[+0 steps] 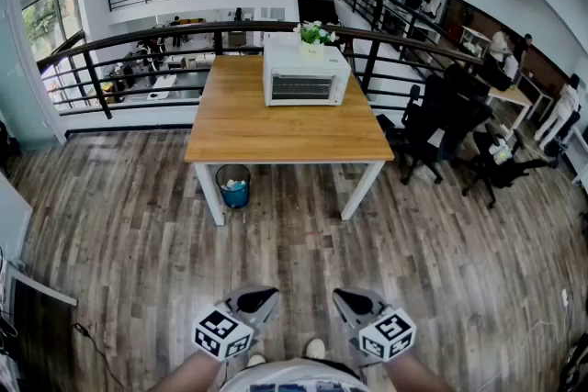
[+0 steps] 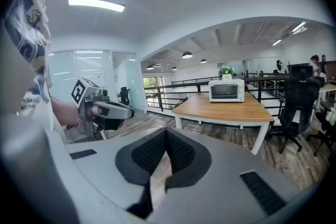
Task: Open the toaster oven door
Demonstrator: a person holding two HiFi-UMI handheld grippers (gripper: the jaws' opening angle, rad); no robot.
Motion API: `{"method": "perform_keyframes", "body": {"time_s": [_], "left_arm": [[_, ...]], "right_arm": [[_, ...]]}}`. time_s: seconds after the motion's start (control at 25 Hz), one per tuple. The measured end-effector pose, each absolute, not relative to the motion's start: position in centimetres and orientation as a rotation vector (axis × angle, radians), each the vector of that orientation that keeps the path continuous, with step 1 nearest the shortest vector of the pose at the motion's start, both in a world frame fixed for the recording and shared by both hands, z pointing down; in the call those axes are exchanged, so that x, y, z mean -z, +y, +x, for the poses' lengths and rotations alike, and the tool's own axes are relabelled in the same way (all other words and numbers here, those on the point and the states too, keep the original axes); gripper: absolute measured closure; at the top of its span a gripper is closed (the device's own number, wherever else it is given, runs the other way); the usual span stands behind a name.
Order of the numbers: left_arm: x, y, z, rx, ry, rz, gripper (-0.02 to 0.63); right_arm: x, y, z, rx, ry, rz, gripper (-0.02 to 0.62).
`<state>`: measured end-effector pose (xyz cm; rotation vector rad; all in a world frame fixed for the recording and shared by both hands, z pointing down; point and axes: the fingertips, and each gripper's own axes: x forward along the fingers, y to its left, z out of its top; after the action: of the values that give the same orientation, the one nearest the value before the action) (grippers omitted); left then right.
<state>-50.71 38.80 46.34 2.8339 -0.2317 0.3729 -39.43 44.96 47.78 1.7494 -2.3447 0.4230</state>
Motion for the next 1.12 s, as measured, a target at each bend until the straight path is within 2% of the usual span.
{"method": "perform_keyframes", "body": {"time_s": [0.4, 0.72, 1.04, 1.12], "left_arm": [[-46.2, 39.9, -37.4, -0.387, -0.254, 2.834, 0.603], [-47.1, 40.6, -29.6, -0.453, -0.327, 2.825, 0.603], [-49.0, 34.7, -21.2, -0.466, -0.282, 2.803, 0.603], [-49.1, 31.7, -18.8, -0.421, -0.280, 2.799, 0.601]], "right_arm": [[-46.6, 44.6, -26.9, -0.396, -2.386, 1.759, 0.597], [-48.3, 45.6, -19.7, -0.490, -2.405, 1.770, 0.583], [-50.5, 40.3, -12.4, -0.531, -2.384, 1.777, 0.588], [-50.4, 37.9, -9.9, -0.525, -2.346, 1.810, 0.563]]}}
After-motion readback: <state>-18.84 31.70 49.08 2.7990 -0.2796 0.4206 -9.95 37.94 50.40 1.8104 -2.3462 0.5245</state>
